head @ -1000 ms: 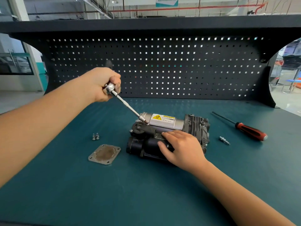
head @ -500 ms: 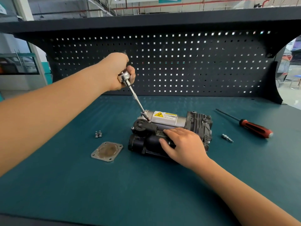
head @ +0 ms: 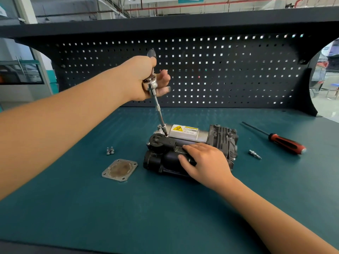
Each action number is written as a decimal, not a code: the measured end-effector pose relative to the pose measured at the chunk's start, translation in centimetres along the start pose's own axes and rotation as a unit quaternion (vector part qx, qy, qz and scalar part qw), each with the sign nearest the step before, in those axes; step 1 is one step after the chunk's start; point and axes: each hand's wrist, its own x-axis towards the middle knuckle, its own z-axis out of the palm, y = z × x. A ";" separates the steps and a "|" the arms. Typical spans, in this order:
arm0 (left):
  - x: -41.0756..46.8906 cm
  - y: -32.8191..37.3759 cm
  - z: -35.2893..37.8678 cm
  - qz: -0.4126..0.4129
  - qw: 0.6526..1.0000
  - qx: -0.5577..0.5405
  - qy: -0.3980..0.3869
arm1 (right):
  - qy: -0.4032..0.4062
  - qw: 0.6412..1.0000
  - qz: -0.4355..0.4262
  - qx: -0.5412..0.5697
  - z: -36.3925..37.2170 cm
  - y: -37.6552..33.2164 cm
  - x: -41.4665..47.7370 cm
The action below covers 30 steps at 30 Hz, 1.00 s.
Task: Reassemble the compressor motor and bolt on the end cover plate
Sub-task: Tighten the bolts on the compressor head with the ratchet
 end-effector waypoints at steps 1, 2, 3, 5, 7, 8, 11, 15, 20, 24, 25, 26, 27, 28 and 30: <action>0.0 0.0 -0.1 0.004 1.000 0.003 0.000 | -0.001 1.000 0.001 0.001 0.0 0.0 0.0; 0.0 0.0 -0.2 0.009 1.000 0.010 -0.001 | -0.002 1.000 0.001 0.001 0.0 0.0 0.0; 0.1 0.0 -0.2 0.013 1.000 0.016 -0.004 | -0.003 1.000 0.001 0.002 0.0 0.0 0.0; 0.2 0.0 -0.3 0.016 0.999 0.029 -0.005 | -0.004 1.000 0.001 0.003 0.0 0.0 0.0; 0.1 -0.1 -0.2 0.023 0.998 0.050 -0.004 | -0.006 1.000 0.000 0.003 0.0 0.1 0.0; 0.0 -0.1 -0.1 0.031 0.998 0.062 -0.005 | -0.005 1.000 -0.001 0.002 0.0 0.1 0.0; -0.3 -0.3 0.2 0.066 0.991 0.117 -0.023 | 0.000 1.000 -0.005 0.004 0.0 0.1 0.0; -0.3 -0.5 0.0 0.084 0.983 0.156 -0.040 | 0.002 1.000 -0.010 0.011 0.1 0.2 0.1; -0.4 -0.2 -0.1 0.084 0.980 0.169 -0.056 | 0.005 1.000 -0.016 0.011 0.2 0.1 0.2; -0.6 0.0 0.2 0.094 0.971 0.209 -0.075 | -0.002 1.000 -0.016 0.011 0.1 0.0 0.2; -0.6 0.0 0.4 0.097 0.967 0.222 -0.083 | -0.001 1.000 -0.017 0.012 0.1 0.0 0.2; -0.6 0.1 0.5 0.098 0.963 0.234 -0.091 | 0.000 1.000 -0.018 0.013 0.0 0.0 0.2; -0.6 0.1 0.6 0.100 0.959 0.246 -0.099 | -0.001 1.000 -0.018 0.014 0.0 0.0 0.2; -0.6 0.1 0.7 0.101 0.955 0.258 -0.107 | -0.002 1.000 -0.017 0.015 0.0 0.0 0.2; -0.6 0.3 0.8 0.100 0.946 0.280 -0.128 | -0.004 1.000 -0.016 0.016 0.0 0.0 0.3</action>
